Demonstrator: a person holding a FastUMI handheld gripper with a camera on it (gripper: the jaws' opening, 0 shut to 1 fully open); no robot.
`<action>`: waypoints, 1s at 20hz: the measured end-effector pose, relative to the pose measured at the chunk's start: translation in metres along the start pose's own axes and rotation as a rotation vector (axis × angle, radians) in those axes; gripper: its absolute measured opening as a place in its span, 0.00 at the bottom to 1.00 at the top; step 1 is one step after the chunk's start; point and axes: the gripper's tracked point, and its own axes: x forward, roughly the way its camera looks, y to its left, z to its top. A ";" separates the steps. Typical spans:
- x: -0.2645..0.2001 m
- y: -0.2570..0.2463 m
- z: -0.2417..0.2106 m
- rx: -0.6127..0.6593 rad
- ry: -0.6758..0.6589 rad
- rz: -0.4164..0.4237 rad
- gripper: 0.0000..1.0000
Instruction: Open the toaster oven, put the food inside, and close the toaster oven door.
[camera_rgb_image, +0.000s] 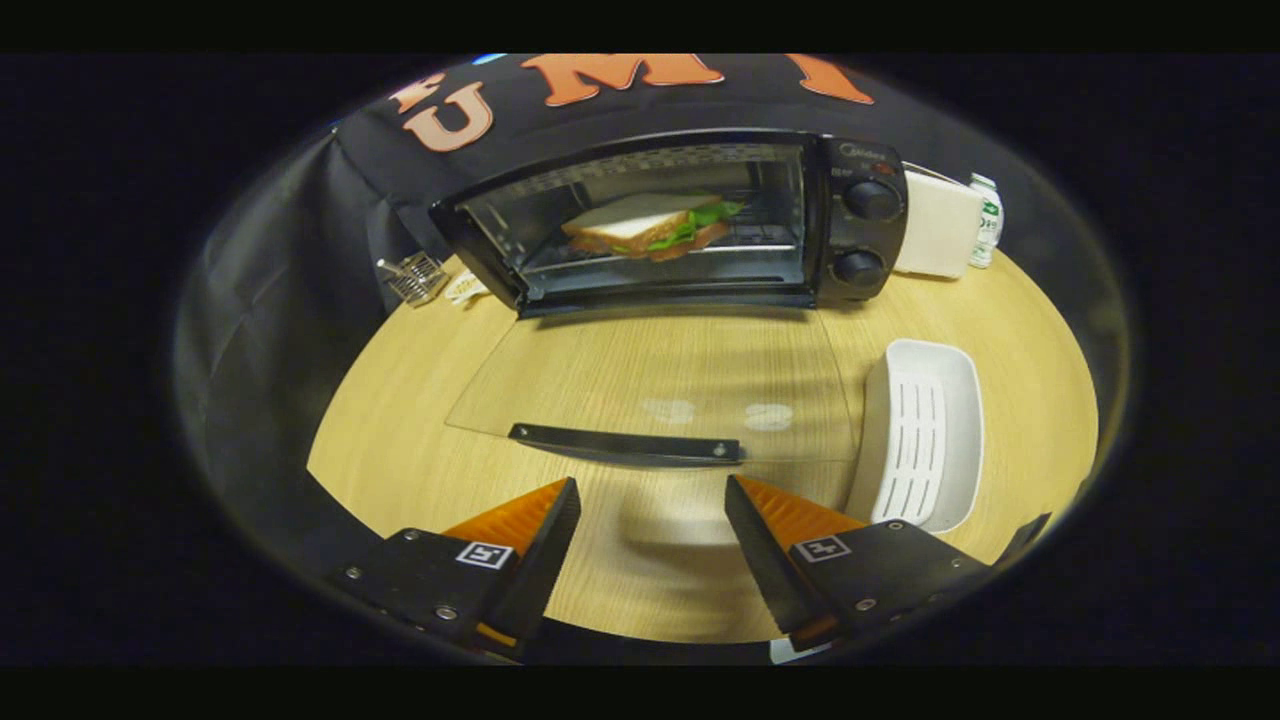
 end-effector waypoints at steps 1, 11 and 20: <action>0.004 0.000 -0.004 -0.012 0.014 -0.004 0.86; 0.025 0.010 0.004 -0.065 0.044 0.000 0.86; 0.011 0.021 0.065 -0.079 -0.087 -0.013 0.86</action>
